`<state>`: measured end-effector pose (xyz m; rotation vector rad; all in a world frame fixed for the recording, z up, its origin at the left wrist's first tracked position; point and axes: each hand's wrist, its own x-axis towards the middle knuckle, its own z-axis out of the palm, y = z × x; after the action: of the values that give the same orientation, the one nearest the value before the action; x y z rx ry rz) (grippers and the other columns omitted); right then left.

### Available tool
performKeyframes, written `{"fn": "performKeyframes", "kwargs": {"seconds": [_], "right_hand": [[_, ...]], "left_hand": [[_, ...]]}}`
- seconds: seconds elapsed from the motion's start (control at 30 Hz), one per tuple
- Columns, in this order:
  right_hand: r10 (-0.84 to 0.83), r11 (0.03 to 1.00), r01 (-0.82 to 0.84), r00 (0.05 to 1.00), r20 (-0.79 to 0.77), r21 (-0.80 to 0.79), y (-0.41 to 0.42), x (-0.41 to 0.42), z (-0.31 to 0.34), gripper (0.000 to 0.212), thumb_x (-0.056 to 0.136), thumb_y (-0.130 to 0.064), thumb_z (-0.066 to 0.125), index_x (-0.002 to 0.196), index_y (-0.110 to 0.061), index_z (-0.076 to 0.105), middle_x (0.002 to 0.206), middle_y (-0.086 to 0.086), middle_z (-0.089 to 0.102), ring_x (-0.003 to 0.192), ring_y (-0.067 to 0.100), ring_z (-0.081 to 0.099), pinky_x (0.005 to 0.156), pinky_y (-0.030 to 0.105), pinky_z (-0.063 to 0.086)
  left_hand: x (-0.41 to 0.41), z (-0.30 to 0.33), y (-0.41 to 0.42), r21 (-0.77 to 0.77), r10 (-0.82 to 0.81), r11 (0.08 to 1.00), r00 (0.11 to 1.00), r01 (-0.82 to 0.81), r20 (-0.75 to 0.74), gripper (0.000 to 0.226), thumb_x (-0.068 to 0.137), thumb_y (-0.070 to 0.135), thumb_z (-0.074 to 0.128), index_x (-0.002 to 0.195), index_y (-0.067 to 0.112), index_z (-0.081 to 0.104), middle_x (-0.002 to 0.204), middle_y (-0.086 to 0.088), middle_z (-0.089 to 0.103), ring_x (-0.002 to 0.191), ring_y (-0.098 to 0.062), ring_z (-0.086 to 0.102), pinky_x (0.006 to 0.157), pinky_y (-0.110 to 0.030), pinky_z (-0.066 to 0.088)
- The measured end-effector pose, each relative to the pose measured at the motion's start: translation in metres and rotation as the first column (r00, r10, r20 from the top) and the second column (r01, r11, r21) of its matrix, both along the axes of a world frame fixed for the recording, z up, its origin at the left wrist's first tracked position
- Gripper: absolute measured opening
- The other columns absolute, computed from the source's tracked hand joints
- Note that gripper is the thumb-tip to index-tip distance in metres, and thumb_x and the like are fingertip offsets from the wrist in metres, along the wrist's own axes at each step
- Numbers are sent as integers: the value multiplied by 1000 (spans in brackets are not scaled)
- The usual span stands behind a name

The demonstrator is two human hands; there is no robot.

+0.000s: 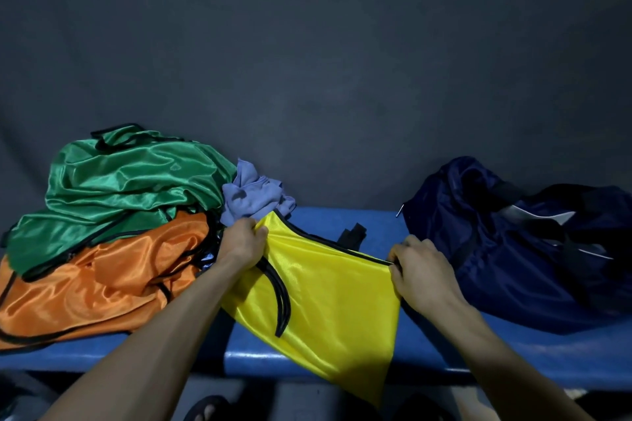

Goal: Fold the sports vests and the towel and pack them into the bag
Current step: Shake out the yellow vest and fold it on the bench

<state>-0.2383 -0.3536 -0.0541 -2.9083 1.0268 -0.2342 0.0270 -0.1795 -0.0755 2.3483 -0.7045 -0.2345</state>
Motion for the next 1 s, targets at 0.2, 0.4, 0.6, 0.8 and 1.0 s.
{"fn": "performKeyframes", "kwargs": {"seconds": [0.2,0.4,0.6,0.8,1.0], "right_hand": [[-106,994,105,994,36,29,8,4,-6,30,96,0,49,105,-21,68,110,-1,62,88,26,62,68,37,49],[-226,949,162,948,225,269,6,4,-15,36,96,-2,52,111,-28,73,108,-7,72,97,21,67,75,35,53],[-262,916,167,937,231,365,5,12,-18,38,92,2,46,92,-31,64,88,-13,65,84,16,63,68,35,53],[-149,973,134,986,68,186,-1,18,-18,30,88,5,41,92,-23,49,75,-7,52,70,21,52,56,34,37],[-72,996,66,992,106,56,2,19,-17,27,105,-24,37,82,-16,50,73,-2,55,71,21,57,61,35,44]], "left_hand": [[-1,-2,1,-13,9,1000,999,-10,-34,29,105,29,53,83,10,57,70,-1,54,76,-29,57,63,-34,36],[2,-2,3,-48,34,998,991,-41,-131,37,105,33,53,122,3,66,105,-16,70,95,-33,64,72,-34,43],[0,4,3,-70,55,995,979,-70,-194,48,105,32,54,142,2,54,135,-18,62,120,-36,59,92,-37,45],[1,8,4,-54,70,995,964,-87,-257,54,103,35,57,147,4,49,145,-18,54,131,-36,52,103,-40,42],[-4,12,4,-67,88,992,960,-110,-267,48,105,33,53,144,4,52,138,-16,59,126,-35,55,97,-36,43]]}}
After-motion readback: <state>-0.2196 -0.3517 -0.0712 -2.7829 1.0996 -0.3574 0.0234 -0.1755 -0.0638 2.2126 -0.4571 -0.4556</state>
